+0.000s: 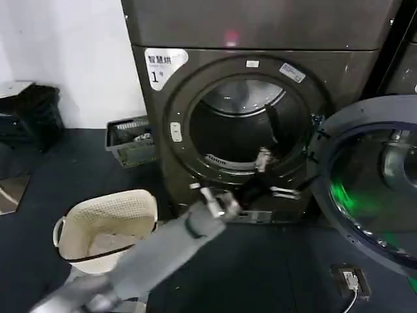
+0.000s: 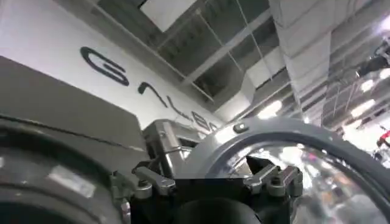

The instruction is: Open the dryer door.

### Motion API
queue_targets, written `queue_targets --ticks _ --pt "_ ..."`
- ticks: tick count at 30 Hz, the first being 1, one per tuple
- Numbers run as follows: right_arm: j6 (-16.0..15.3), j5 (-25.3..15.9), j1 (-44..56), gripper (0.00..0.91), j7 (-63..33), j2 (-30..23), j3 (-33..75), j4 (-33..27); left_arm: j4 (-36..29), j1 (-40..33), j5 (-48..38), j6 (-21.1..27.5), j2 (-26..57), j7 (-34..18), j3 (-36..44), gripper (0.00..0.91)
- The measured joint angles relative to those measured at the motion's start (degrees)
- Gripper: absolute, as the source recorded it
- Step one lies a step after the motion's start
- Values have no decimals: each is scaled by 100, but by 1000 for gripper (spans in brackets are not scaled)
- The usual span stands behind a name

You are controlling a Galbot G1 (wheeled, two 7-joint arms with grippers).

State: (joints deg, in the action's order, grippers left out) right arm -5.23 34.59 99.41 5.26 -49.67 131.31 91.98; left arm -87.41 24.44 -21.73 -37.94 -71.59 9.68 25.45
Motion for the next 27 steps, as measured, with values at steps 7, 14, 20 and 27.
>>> queue_targets --ticks 7,14,20,27 --pt "-16 -23 -85 907 37 6 -64 115 -478 198 -96 237 991 590 -370 907" --pt "-2 -25 -60 907 108 77 -36 97 -451 591 456 473 2092 1632 -1107 907" --pt "5 -23 -78 907 135 116 -67 48 -375 1006 819 832 2766 2258 -1925 907" --pt "5 -2 -78 907 143 162 -74 1 -335 1193 967 1353 3415 2639 -2682 907"
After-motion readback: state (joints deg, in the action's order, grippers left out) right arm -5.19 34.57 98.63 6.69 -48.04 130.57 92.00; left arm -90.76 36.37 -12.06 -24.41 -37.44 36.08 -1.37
